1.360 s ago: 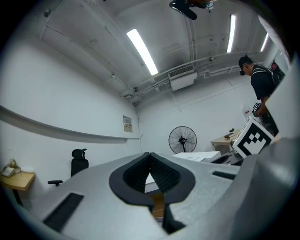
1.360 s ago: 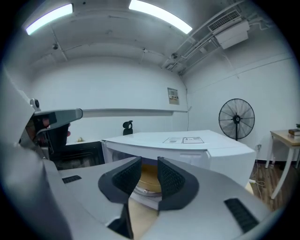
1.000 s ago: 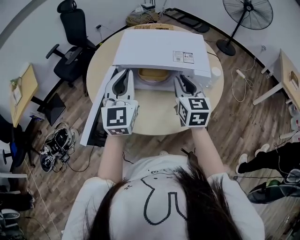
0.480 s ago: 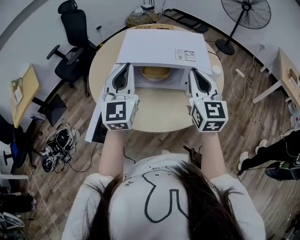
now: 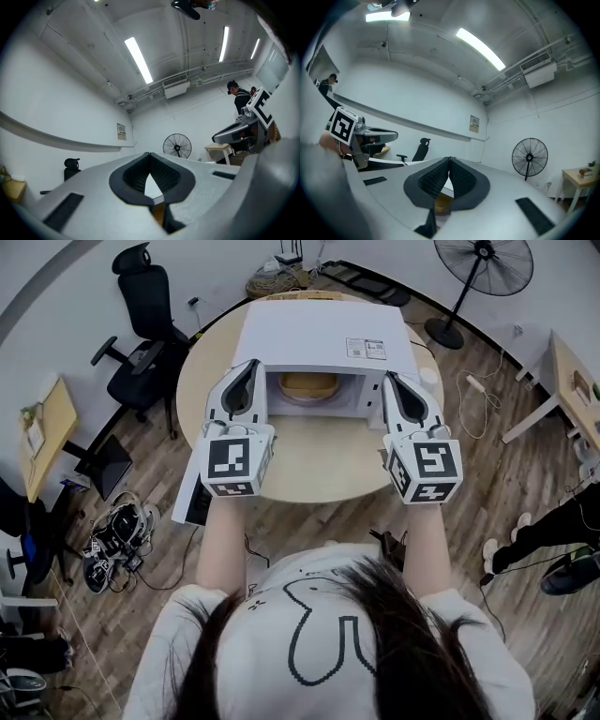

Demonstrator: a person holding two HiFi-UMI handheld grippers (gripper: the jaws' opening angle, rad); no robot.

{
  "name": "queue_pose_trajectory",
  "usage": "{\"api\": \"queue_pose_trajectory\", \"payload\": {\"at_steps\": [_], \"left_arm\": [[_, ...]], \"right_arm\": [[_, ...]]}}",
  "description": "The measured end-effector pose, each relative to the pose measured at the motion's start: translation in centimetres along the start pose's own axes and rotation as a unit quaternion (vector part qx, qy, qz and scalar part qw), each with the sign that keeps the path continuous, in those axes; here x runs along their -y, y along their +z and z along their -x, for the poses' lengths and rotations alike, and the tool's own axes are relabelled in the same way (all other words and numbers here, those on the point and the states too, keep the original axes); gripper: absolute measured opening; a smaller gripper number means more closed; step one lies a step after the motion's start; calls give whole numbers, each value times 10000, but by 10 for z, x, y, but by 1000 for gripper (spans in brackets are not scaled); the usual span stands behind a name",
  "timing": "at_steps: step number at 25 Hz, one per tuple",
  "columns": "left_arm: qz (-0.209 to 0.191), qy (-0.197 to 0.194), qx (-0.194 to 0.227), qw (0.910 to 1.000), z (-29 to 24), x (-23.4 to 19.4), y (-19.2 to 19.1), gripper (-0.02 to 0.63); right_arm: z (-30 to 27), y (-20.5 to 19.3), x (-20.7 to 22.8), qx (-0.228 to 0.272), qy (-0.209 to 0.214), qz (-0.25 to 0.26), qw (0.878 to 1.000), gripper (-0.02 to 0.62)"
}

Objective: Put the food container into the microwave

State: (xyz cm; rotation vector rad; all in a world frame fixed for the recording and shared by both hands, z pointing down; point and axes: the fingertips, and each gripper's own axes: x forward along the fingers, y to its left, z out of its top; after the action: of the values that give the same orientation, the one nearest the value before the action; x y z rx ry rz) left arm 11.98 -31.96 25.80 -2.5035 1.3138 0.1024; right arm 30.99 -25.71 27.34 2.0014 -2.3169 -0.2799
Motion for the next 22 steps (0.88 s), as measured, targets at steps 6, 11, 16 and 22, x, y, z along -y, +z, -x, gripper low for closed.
{"api": "queue_pose_trajectory", "payload": {"at_steps": [6,11,16,22], "left_arm": [[19,-22,40,10000,1,3,1,9],[15,-14,70,10000,0,1,2,9],[-2,11,60,10000,0,-2,3,9],[-20,47,43,10000,0,-6,2,9]], "right_arm": [[3,3,2,23,-53,93,9999,29],[2,3,4,13,-80,167,9998,29],[1,3,4,-3,-78,182,9998,29],[0,0,5,-26,-91,195,9998,29]]}}
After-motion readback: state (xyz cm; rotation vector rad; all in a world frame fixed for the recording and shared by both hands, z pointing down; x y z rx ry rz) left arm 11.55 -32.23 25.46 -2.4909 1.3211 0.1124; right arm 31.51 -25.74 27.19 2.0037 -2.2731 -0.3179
